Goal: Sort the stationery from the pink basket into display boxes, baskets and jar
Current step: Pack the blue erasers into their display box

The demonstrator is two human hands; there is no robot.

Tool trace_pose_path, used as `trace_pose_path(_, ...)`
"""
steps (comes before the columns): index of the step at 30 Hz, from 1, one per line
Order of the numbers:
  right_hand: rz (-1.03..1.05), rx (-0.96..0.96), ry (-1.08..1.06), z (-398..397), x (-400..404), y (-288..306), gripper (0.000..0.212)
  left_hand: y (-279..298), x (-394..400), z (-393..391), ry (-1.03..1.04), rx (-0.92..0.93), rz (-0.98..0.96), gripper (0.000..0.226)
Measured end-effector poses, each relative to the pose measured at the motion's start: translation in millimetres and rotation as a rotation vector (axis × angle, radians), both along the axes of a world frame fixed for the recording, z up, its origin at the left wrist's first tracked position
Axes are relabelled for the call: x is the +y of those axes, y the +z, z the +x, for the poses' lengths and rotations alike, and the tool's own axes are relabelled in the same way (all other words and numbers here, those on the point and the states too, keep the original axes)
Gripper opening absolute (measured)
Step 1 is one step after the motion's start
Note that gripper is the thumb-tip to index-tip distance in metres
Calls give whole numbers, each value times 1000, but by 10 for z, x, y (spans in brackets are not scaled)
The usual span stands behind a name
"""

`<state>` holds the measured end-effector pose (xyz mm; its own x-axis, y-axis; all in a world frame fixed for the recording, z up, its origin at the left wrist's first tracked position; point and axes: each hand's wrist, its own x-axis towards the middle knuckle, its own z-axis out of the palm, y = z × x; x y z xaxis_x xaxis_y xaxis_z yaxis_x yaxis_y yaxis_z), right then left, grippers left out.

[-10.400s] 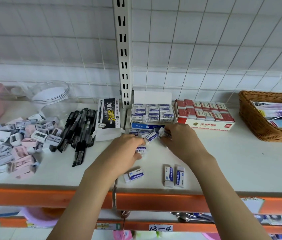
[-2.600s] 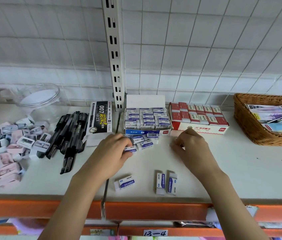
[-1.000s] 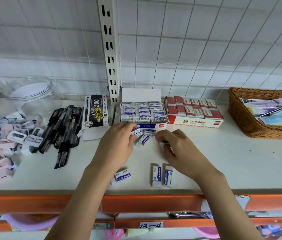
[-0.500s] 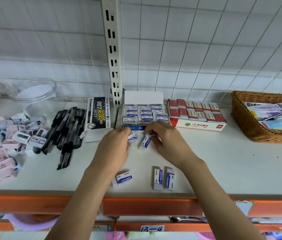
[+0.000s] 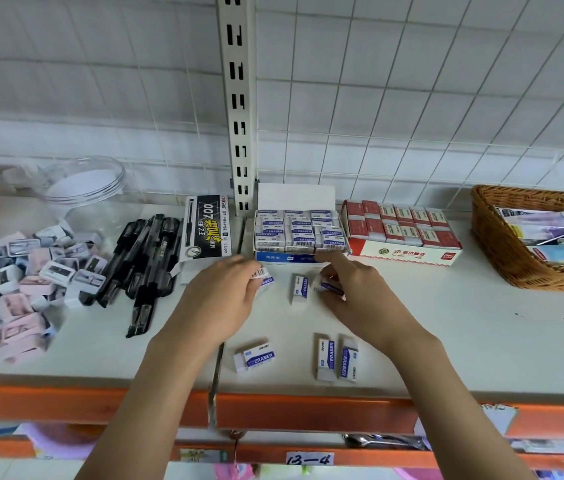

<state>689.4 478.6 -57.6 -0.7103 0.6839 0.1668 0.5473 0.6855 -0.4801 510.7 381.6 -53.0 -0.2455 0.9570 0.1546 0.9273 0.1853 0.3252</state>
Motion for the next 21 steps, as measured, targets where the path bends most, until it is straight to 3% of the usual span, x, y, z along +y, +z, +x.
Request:
trace_pose_path(5,16,-12,-84,-16,-23,-6,35,13,46,66,131,-18,183,31)
trace_pose_path(9,88,-91,-172,-36,-48,4,23,-79,113,152,40,85,66,44)
trace_pose_path(12,89,-137,-217,-47,-53,28,25,-90,81,105,8,149,-26,47)
trace_pose_path(18,68,-197,-218,-79,-70,59,25,-26,-20,21,-4,-28,67,37)
trace_pose_path(21,55,-208,-218,-77,-92,62,26,-34,-14,35,2,-29,14,34)
